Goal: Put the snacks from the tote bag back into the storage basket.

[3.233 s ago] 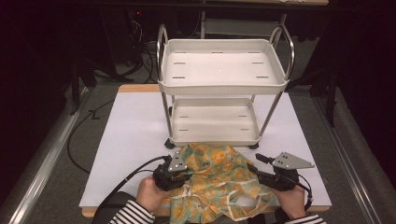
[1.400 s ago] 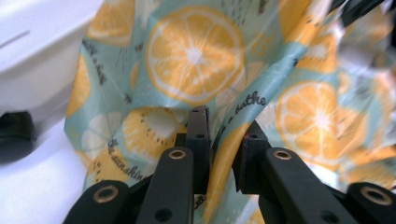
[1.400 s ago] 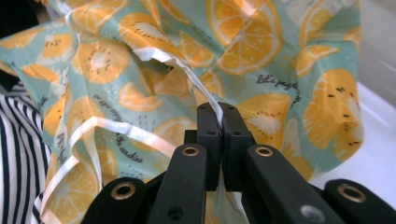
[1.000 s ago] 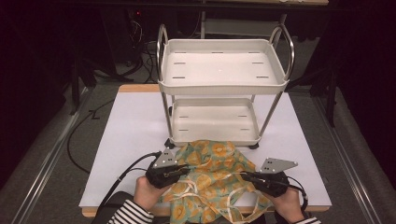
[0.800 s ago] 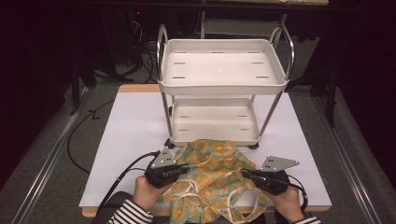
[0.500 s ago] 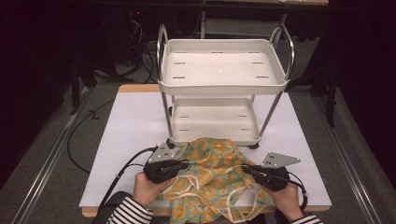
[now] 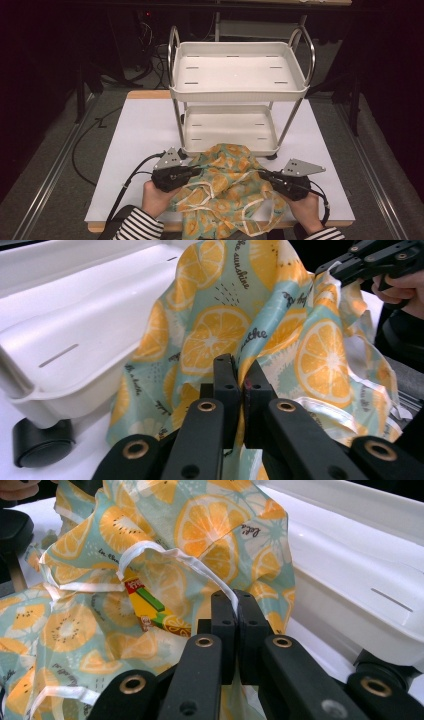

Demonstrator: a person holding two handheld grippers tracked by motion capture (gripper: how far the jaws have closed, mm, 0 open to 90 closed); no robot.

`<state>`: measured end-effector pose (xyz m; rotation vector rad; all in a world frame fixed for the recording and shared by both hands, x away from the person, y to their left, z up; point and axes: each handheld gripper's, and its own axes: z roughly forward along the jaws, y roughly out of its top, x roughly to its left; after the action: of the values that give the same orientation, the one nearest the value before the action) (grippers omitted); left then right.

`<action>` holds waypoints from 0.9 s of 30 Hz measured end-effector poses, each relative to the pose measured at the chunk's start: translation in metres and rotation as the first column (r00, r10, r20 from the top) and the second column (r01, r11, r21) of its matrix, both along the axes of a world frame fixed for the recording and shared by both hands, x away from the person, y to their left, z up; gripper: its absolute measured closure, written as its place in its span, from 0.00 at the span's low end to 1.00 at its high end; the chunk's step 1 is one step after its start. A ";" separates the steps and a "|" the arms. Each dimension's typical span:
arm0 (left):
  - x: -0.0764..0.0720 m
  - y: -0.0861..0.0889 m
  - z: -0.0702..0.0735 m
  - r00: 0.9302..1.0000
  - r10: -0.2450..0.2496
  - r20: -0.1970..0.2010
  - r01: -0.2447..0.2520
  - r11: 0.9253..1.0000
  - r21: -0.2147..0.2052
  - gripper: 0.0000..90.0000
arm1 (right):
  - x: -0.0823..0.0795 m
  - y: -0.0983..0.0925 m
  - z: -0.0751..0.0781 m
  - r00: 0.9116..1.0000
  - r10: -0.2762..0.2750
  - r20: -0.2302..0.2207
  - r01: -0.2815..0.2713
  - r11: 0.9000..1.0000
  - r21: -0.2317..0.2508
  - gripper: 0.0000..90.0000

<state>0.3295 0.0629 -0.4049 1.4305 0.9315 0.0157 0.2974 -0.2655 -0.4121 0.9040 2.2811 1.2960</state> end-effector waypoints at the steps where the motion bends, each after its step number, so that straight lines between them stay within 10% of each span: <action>1: 0.001 0.000 0.000 1.000 0.005 0.001 -0.005 1.000 -0.003 0.98 | 0.001 0.000 0.000 1.000 0.001 0.004 -0.001 1.000 0.000 0.99; 27: 0.030 -0.009 -0.021 0.996 0.060 -0.070 -0.058 0.998 0.038 0.97 | 0.023 0.006 -0.005 0.999 -0.038 -0.021 0.038 0.999 -0.012 0.99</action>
<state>0.3592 0.0539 -0.4257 1.4444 1.0364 0.0261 0.3199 -0.2599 -0.4171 0.9568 2.2743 1.2615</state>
